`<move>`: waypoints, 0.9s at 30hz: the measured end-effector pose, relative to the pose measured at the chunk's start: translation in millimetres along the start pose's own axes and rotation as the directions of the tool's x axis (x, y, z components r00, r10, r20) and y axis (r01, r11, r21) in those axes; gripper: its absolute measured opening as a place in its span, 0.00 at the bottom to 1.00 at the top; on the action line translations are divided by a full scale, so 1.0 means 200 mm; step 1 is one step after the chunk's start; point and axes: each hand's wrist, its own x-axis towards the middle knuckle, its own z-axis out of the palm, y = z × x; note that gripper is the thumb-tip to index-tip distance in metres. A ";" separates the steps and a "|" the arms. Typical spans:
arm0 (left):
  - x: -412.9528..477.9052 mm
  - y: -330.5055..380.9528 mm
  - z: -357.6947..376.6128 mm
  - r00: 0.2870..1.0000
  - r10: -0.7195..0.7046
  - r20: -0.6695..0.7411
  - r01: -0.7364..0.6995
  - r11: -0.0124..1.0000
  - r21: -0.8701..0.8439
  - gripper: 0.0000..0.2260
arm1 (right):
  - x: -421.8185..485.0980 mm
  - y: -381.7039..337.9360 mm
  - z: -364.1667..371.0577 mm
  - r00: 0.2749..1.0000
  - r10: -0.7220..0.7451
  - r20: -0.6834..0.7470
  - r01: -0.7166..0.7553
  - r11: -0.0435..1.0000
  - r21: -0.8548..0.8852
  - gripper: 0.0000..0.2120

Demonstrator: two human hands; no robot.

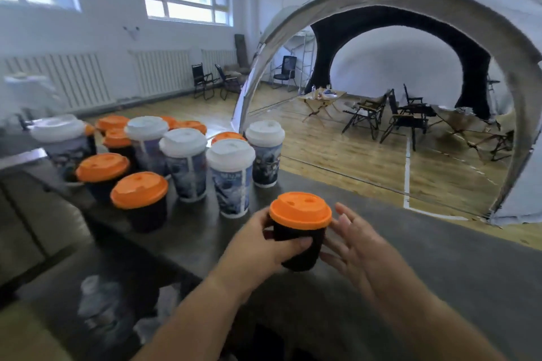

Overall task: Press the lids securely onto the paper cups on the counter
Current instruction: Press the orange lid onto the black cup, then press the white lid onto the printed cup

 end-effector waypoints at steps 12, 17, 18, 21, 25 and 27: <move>-0.12 -0.18 -0.55 0.873 0.107 -0.475 0.012 0.971 0.239 0.39 | 0.22 0.28 0.66 0.971 0.083 0.223 -0.086 0.996 0.000 0.21; -0.25 -0.19 -0.29 0.741 0.514 -0.433 -0.249 0.808 0.534 0.47 | 0.18 0.25 0.54 0.998 0.032 0.046 -0.032 0.999 0.000 0.15; -0.26 -0.17 -0.22 0.732 0.576 -0.364 -0.336 0.770 0.542 0.44 | 0.16 0.24 0.49 1.000 0.024 0.017 -0.025 1.000 0.018 0.17; -0.22 -0.09 -0.04 0.762 0.588 -0.271 -0.433 0.774 0.462 0.39 | 0.10 0.20 0.34 0.995 0.022 -0.094 -0.014 0.996 0.083 0.27; -0.16 -0.03 0.18 0.852 0.511 -0.116 -0.463 0.838 0.290 0.32 | -0.06 0.14 0.13 0.980 -0.012 -0.197 0.032 0.994 0.102 0.32; -0.14 -0.04 0.30 0.891 0.454 -0.008 -0.442 0.871 0.216 0.29 | -0.14 0.11 0.02 0.964 -0.022 -0.267 0.050 0.994 0.100 0.32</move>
